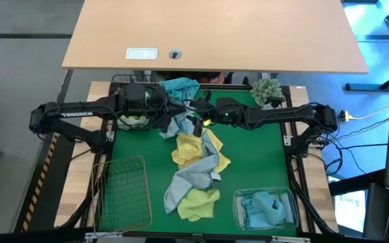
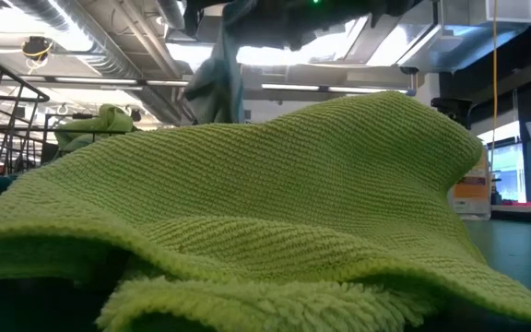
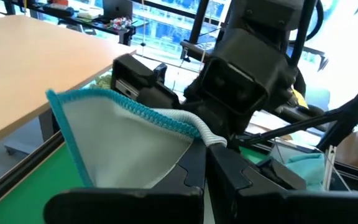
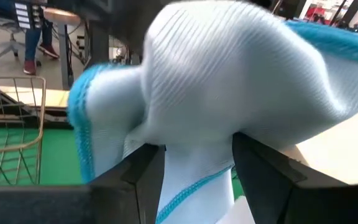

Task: Sort microfiber towel by color & place in baskets
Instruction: Put the top light blue microfiber cloth into the transparent bin

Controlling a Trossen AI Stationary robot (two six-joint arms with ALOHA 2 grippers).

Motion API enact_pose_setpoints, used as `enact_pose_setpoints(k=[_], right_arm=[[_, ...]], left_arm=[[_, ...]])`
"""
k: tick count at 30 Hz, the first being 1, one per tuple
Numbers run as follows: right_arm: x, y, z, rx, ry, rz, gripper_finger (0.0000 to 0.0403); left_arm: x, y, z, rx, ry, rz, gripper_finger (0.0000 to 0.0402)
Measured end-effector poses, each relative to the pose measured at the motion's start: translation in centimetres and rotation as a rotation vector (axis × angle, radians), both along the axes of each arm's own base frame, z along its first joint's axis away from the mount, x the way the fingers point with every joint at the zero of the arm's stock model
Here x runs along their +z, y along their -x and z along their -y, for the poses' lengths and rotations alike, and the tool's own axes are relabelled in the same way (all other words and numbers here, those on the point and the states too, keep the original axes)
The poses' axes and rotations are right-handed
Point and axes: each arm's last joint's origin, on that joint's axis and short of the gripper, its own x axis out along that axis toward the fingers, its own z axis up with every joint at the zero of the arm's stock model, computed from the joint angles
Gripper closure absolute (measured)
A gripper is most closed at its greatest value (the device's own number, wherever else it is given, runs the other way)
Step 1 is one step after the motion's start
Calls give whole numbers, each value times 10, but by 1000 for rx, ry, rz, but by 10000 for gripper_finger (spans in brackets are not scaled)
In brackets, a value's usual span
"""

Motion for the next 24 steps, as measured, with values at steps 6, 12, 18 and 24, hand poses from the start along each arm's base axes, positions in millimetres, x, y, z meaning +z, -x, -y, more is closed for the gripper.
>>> enact_pose_setpoints(k=[6, 12, 18, 24], right_arm=[[4, -1, -1, 27, 0, 40, 215], [4, -1, -4, 123, -12, 40, 223], [6, -1, -4, 139, -9, 64, 287], [5, -1, -4, 139, -8, 57, 385]], left_arm=[[-2, 0, 1, -2, 3, -18, 401], [-4, 1, 1, -1, 6, -37, 401], [-6, 1, 1, 8, 8, -63, 401], [-7, 2, 0, 34, 5, -82, 401]])
